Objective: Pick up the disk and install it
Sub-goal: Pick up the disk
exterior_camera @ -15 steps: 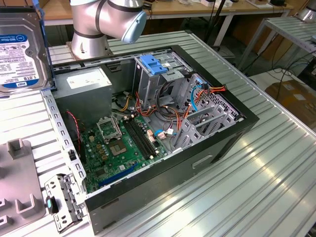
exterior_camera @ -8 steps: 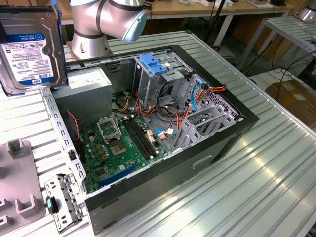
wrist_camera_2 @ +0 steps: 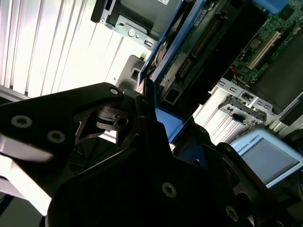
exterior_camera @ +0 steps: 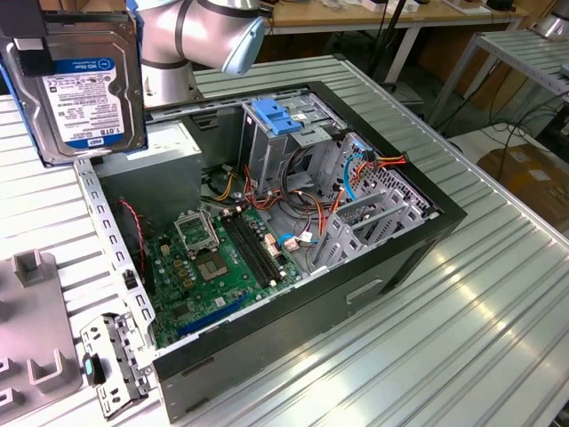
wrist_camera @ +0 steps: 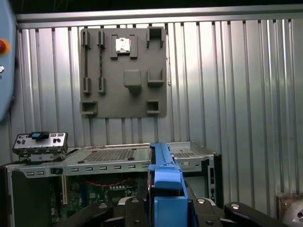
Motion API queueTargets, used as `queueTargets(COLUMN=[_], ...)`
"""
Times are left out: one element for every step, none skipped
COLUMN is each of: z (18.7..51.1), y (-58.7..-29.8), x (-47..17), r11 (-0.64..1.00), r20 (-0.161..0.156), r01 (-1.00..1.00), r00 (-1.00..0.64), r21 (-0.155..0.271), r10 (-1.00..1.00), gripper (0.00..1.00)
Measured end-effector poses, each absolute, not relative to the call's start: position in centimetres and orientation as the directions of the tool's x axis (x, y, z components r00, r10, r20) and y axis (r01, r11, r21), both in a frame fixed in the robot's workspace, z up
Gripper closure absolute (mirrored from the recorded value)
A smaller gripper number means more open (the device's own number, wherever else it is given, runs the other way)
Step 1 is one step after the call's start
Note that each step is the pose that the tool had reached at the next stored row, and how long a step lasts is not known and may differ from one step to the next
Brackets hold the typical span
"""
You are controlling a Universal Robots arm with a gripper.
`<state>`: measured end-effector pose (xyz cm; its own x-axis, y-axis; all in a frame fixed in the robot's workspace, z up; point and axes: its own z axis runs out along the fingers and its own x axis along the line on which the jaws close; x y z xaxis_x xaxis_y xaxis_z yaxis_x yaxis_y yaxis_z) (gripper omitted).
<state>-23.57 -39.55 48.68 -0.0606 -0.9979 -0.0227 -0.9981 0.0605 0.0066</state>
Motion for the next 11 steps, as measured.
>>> queueTargets(z=[48.7, 48.7, 48.7, 48.6, 48.6, 48.6, 48.6, 48.6, 48.6, 48.6, 48.6], y=[-39.5, -39.5, -39.5, -39.5, -39.6, -39.6, -39.5, -39.5, -39.5, -39.6, -39.6], x=[-23.2, -22.8, -22.6, -22.3, -22.0, -21.7, -21.5, -21.2, -20.7, -20.3, -20.1], r11=[0.061, 0.061, 0.061, 0.061, 0.06, 0.061, 0.06, 0.061, 0.06, 0.06, 0.06], r20=[-0.023, -0.023, -0.023, -0.023, -0.023, -0.023, -0.023, -0.023, -0.023, -0.023, -0.023], r01=[-0.998, -0.998, -0.998, -0.998, -0.998, -0.998, -0.998, -0.998, -0.998, -0.998, -0.998], r00=[-0.061, -0.061, -0.061, -0.061, -0.061, -0.061, -0.061, -0.061, -0.061, -0.061, -0.061], r21=[0.007, 0.007, 0.007, 0.007, 0.007, 0.007, 0.007, 0.007, 0.007, 0.007, 0.007], r10=[-0.998, -0.998, -0.998, -0.998, -0.998, -0.998, -0.998, -0.998, -0.998, -0.998, -0.998], gripper=[0.63, 0.63, 0.63, 0.63, 0.63, 0.63, 0.63, 0.63, 0.63, 0.63, 0.63])
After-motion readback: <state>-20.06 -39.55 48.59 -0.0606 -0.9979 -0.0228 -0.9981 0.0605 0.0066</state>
